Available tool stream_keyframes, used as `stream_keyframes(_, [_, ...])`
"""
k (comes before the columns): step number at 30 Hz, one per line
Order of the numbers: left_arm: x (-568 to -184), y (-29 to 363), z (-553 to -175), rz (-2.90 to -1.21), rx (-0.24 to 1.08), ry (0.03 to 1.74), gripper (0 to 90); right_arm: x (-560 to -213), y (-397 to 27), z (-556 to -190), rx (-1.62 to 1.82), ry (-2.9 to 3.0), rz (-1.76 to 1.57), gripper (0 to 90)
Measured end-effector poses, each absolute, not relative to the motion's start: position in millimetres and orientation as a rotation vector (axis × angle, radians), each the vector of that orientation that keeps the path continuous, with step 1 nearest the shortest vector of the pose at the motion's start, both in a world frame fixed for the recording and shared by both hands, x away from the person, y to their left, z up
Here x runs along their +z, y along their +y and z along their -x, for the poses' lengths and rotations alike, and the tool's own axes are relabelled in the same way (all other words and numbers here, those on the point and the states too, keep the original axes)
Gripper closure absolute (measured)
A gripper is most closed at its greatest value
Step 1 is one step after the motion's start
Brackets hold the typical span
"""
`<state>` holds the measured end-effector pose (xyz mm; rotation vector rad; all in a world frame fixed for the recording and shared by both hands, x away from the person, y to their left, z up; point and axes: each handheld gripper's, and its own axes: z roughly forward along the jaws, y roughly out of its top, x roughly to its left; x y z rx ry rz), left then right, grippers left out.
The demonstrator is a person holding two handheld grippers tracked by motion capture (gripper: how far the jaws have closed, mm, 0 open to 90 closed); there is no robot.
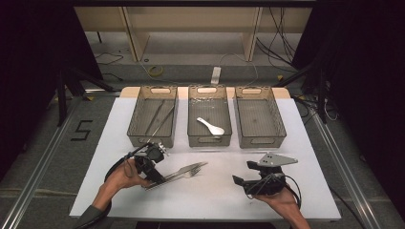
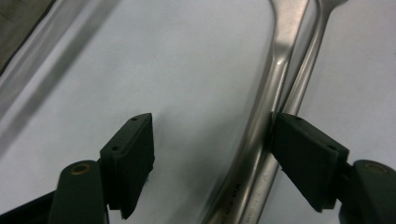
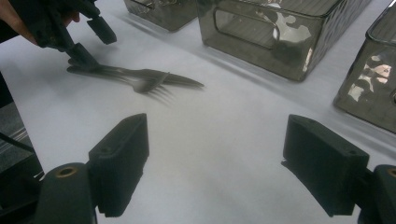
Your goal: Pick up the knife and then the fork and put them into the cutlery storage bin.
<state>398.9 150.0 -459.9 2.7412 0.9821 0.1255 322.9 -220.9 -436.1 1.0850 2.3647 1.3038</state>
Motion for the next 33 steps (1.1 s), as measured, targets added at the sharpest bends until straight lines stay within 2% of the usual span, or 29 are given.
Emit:
stream_keyframes(5, [-459.7, 148.2, -399.0, -2.736, 0.111, 0.970, 32.9, -436.3, -220.8, -323.1, 1.303, 2.367, -1.087, 23.4])
stream_keyframes(10, [-459.3, 146.9, -399.7, -2.737, 0.094, 0.958, 41.8, -436.8, -219.8, -323.2, 1.292, 2.370, -1.083, 23.5])
stream_keyframes(29, [-459.8, 144.4, -398.5, -2.734, 0.068, 0.937, 53.0, -436.3, -219.8, -323.0, 1.288, 2.366, -1.083, 23.5])
stream_keyframes(33, [-462.3, 140.3, -397.3, -2.793, 0.081, 0.911, 54.3, -436.0, -220.3, -322.9, 1.289, 2.366, -1.083, 23.6])
